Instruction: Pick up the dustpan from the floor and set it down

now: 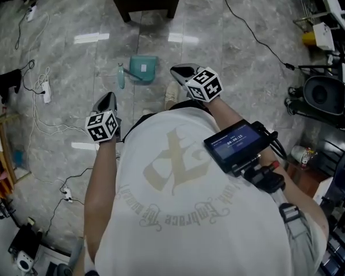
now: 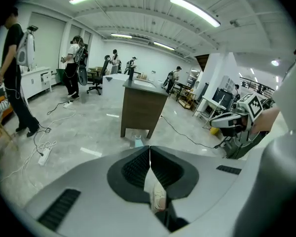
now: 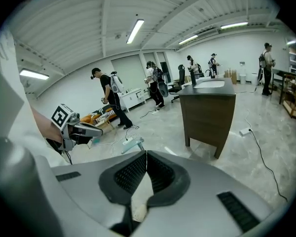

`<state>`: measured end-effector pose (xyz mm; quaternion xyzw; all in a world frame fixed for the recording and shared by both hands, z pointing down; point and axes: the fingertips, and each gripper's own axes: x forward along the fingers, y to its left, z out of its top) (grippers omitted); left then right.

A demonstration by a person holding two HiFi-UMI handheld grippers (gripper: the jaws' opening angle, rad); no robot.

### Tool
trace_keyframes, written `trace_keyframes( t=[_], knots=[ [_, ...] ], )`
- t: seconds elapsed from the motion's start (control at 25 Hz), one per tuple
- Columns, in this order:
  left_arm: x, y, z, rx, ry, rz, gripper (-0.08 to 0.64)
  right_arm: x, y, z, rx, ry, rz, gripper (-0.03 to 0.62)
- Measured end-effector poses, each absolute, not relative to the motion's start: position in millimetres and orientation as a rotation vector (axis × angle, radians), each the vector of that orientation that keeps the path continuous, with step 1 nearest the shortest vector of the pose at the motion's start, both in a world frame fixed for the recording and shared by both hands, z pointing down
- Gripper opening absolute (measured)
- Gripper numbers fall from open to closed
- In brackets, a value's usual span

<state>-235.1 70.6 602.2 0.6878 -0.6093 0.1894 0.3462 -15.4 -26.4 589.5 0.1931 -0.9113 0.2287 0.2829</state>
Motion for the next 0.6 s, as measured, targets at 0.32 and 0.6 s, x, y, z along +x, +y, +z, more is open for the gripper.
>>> trace_keyframes(
  t=[0.32,0.6],
  knots=[
    [-226,62,569,1.895,-1.587,0.39,0.012,-24,-29,567,0.522,-2.519,0.53,0.017],
    [-221,63,558,1.934,-1.576,0.367,0.012,-20,-25,562,0.557,-2.531,0.544,0.017]
  ],
)
